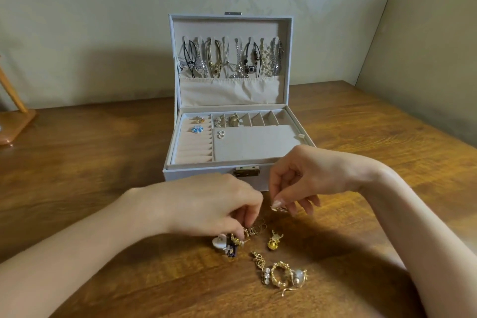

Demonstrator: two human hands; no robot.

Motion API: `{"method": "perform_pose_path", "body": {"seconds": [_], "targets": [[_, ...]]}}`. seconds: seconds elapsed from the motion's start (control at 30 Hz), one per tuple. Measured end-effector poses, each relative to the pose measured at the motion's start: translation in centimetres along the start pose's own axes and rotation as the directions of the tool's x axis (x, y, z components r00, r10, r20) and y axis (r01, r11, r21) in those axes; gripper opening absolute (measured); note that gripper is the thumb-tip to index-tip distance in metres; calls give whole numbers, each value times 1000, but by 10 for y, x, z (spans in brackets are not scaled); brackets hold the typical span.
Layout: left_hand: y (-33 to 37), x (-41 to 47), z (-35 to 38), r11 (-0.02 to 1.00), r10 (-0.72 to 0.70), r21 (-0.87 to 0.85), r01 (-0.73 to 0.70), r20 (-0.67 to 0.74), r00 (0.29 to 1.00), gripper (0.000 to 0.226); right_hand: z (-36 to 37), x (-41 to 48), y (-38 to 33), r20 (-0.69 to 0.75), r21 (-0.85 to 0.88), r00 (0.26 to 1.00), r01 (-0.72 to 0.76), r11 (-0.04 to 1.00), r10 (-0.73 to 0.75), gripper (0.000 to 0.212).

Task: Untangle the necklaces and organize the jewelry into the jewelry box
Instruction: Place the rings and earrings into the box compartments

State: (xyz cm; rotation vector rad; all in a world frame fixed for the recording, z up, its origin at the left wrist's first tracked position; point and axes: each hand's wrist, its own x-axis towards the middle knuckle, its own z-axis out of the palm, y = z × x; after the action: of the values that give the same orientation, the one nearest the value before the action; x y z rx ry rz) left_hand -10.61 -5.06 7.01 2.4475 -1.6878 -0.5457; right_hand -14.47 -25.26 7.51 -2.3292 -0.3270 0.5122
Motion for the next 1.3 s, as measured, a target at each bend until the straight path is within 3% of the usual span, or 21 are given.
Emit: {"method": "perform_pose_path", "body": {"seconds": [0.23,0.57,0.83,1.3], "targets": [[-10,-4,-9,961,-152,-236,148,0,988,4,-4,-2,4,110,140,992,45,989,-61,10],[-24,-25,-37,938,-258,-265,222,-109,960,6,-4,0,8,153,198,983,70,978,-101,9],[-24,-25,-30,896,-368,-197,397,166,915,11,-6,-1,11,131,172,986,80,982,-103,14],[-20,-16,-23,911,-317,-244,333,106,943,9,-6,2,12,84,322,975,168,932,-205,7]]}}
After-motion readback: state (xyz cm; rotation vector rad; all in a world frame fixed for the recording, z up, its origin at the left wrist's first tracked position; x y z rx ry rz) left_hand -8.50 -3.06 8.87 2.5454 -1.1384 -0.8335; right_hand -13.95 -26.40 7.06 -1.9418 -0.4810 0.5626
